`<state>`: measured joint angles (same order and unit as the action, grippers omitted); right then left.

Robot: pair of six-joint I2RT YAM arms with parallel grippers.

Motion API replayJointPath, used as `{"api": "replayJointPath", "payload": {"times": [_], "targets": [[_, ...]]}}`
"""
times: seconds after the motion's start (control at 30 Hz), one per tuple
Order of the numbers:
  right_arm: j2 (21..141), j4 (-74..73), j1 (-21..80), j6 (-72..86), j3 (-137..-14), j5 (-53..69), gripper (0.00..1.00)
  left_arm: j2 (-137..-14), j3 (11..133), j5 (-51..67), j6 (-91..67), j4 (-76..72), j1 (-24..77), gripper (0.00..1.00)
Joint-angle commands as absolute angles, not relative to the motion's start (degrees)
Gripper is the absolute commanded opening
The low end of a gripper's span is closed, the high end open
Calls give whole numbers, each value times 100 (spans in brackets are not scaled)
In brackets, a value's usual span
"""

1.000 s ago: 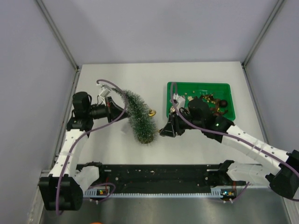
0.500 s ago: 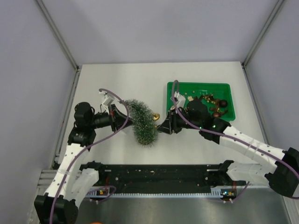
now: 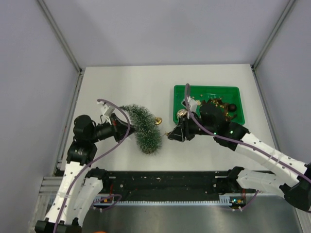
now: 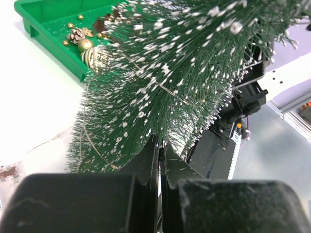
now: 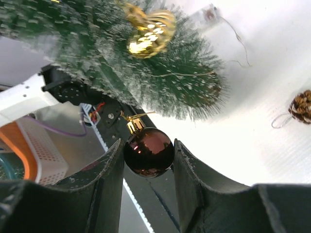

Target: Decorate the small christmas tree

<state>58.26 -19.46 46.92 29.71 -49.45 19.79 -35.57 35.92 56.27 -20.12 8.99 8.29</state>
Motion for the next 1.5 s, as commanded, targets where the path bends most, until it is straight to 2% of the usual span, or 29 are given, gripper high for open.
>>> {"api": "replayJointPath", "payload": {"times": [0.0,0.33,1.47], "targets": [[5642,-2214,4773,2769,-5816,2092,17,-3182,3437,5230,-2074,914,853,0],[6556,-2558,4781,2268,-7312,2012,17,-2848,3226,5150,-2425,765,861,0],[6987,-3155,5335,1855,-8226,2109,17,-2769,3076,5185,-2584,325,1090,0]]}}
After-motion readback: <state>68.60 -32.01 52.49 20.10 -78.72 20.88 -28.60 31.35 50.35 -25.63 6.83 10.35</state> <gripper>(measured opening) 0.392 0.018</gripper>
